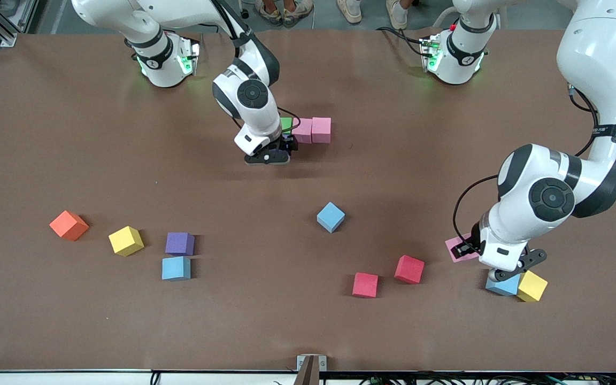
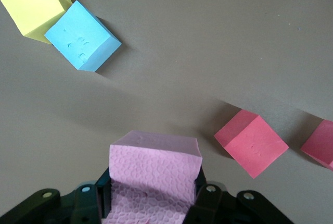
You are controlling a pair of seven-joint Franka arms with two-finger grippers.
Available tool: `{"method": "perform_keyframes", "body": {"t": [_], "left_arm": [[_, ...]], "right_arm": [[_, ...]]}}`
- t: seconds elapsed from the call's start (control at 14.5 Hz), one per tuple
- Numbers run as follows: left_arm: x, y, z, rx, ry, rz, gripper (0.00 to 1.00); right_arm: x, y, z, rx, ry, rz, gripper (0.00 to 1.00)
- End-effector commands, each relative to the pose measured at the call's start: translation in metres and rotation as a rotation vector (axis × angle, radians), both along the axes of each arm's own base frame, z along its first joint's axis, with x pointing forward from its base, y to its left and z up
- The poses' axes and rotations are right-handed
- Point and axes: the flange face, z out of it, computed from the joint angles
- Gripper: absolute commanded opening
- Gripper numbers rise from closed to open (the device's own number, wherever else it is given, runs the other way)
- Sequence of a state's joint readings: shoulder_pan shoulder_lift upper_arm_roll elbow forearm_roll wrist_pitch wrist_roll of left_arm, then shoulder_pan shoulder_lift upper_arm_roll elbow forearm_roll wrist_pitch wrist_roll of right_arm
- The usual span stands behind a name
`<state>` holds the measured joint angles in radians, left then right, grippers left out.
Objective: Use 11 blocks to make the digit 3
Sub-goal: 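Release purple and reach the right gripper to the other purple cube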
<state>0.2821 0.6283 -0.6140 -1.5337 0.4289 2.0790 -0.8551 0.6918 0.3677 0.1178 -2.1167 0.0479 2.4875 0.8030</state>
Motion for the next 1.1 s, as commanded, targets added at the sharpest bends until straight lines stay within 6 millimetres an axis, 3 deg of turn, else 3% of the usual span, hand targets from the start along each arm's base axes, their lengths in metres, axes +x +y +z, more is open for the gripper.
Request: {"method": "perform_keyframes", "body": {"t": [0.0, 0.07, 0.21, 0.35, 0.55, 0.62, 0.76, 1.04], "left_arm": [[-0.003, 0.001, 0.01, -0.003, 0.006, -0.01, 0.12], [-0.003, 0.001, 0.01, -0.003, 0.006, -0.012, 0.12], [-0.003, 0.001, 0.01, -0.003, 0.008, -0.012, 0.12], [-0.003, 0.001, 0.01, -0.003, 0.008, -0.012, 0.12], [-0.003, 0.001, 0.01, -0.003, 0.008, -0.012, 0.12], [-0.003, 0.002, 0.009, -0.003, 0.008, -0.011, 0.12], [-0.003, 0.002, 0.008, -0.003, 0.01, -0.011, 0.12], [-0.003, 0.001, 0.008, -0.004, 0.011, -0.012, 0.12]], "right_arm": [[0.027, 0.009, 0.056, 0.055, -0.027, -0.16, 1.0], [0.036, 0.01, 0.07, 0.074, -0.044, -0.199, 1.0], [0.076, -0.02, 0.09, 0.076, -0.049, -0.27, 1.0], [0.125, -0.066, 0.102, 0.082, -0.08, -0.337, 1.0], [0.194, -0.155, 0.105, 0.083, -0.119, -0.38, 1.0], [0.213, -0.189, 0.103, 0.061, -0.127, -0.313, 1.0], [0.238, -0.235, 0.09, 0.029, -0.095, -0.142, 1.0], [0.255, -0.294, 0.047, 0.022, -0.044, 0.137, 1.0]]}}
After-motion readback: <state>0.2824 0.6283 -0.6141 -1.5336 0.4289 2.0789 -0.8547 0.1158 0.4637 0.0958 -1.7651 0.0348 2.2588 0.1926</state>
